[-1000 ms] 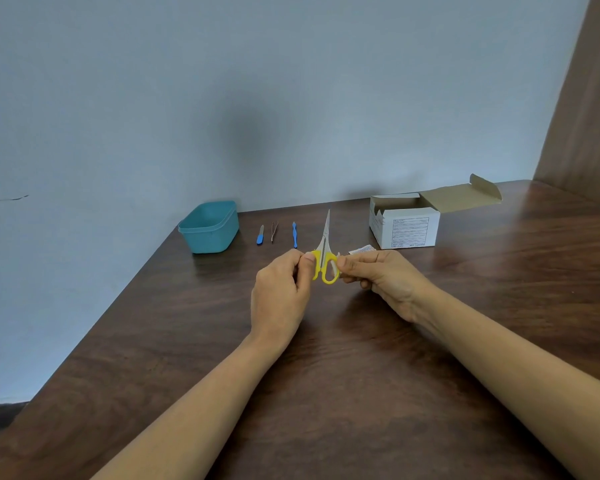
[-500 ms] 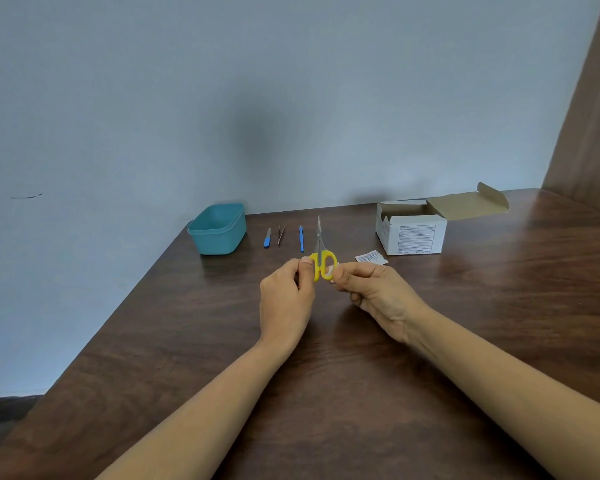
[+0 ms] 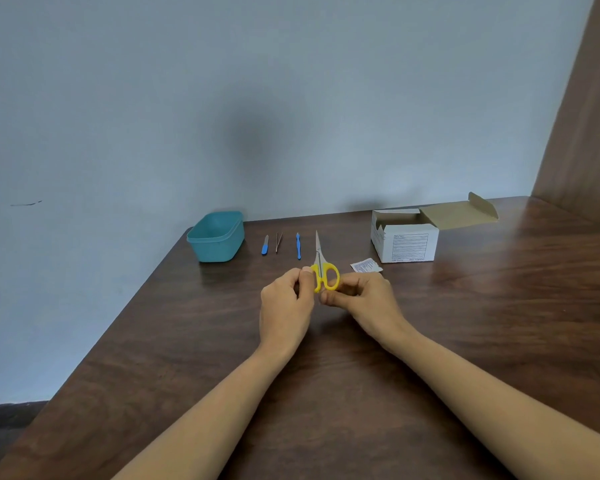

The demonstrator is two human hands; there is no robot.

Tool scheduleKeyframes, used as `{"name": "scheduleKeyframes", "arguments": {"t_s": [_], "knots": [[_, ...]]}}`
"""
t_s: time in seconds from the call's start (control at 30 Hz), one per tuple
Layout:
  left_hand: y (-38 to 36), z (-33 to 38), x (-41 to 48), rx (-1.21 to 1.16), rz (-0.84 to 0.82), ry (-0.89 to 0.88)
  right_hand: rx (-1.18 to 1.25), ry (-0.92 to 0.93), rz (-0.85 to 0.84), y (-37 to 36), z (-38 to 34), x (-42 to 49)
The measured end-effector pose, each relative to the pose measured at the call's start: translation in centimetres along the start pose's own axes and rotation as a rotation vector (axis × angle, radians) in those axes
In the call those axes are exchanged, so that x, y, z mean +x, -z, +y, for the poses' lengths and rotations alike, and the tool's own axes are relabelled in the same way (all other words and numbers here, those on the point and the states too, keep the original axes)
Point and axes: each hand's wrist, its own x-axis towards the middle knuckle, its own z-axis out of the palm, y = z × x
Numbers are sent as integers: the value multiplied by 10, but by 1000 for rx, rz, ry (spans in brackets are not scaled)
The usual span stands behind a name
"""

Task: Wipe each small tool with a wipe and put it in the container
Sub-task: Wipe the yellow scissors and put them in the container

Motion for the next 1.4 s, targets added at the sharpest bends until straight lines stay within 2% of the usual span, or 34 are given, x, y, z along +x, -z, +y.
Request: {"name": "scheduleKeyframes", "arguments": {"t_s": [0.23, 0.47, 1.0, 1.23, 1.4], "knots": [[11, -6, 10, 50, 16, 17, 237, -105, 106, 3, -3, 0], [26, -14, 27, 191, -1, 71, 282, -142, 167, 2, -2, 6], [123, -41, 114, 472, 69, 126, 191, -211, 317, -32, 4, 61], [153, -55, 168, 656, -33, 181, 69, -204, 402, -43, 15, 92], [150, -67, 198, 712, -84, 187, -56, -191, 354, -48, 20, 99]]}}
